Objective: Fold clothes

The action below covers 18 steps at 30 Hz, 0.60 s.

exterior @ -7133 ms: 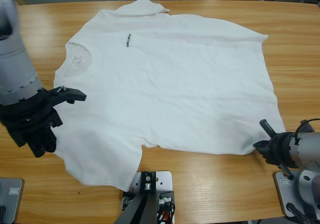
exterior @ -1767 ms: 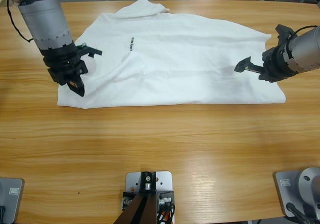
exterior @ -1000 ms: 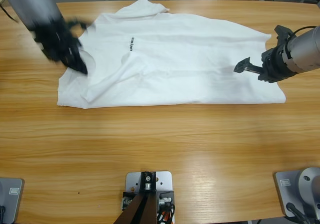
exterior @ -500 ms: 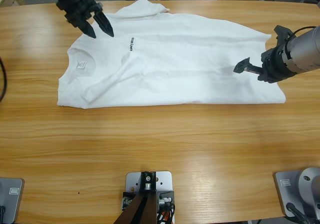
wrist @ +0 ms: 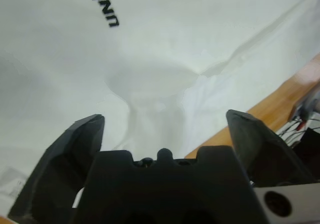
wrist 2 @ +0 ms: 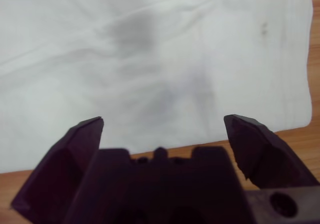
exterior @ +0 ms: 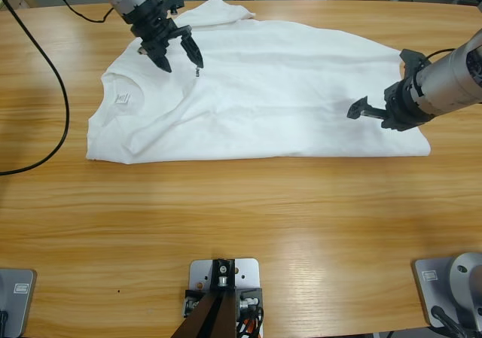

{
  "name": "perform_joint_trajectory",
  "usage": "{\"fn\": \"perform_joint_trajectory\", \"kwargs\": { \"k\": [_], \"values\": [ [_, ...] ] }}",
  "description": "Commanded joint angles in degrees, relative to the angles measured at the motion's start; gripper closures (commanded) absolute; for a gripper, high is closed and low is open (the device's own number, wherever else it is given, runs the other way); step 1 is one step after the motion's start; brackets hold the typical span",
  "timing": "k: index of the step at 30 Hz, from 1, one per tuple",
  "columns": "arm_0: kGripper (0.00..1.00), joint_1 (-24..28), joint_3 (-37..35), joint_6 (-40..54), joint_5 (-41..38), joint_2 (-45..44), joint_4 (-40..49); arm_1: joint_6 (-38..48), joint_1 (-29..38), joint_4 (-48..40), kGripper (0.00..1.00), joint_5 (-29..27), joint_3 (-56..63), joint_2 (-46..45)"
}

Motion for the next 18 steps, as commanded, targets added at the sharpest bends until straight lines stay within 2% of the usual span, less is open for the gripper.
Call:
{"fn": "perform_joint_trajectory", "kwargs": {
  "k": [1,9,14,18],
  "values": [
    [0.101,0.43,-2.90,-0.03,-4.53,7.13,-0.73,-0.75,0.43,-0.93,0.009,0.55,1.55,3.04],
    [0.096,-0.60,-2.37,7.33,-4.50,7.94,1.31,-0.75,0.43,-1.60,0.009,0.60,1.76,2.97],
    [0.105,-0.81,-2.42,8.72,-4.60,8.19,1.80,-0.75,0.43,-1.79,0.012,0.46,2.44,2.37],
    [0.105,0.07,-2.46,10.55,-7.43,8.42,3.18,-0.75,0.43,-2.13,0.013,0.46,2.52,2.28]
  ]
}}
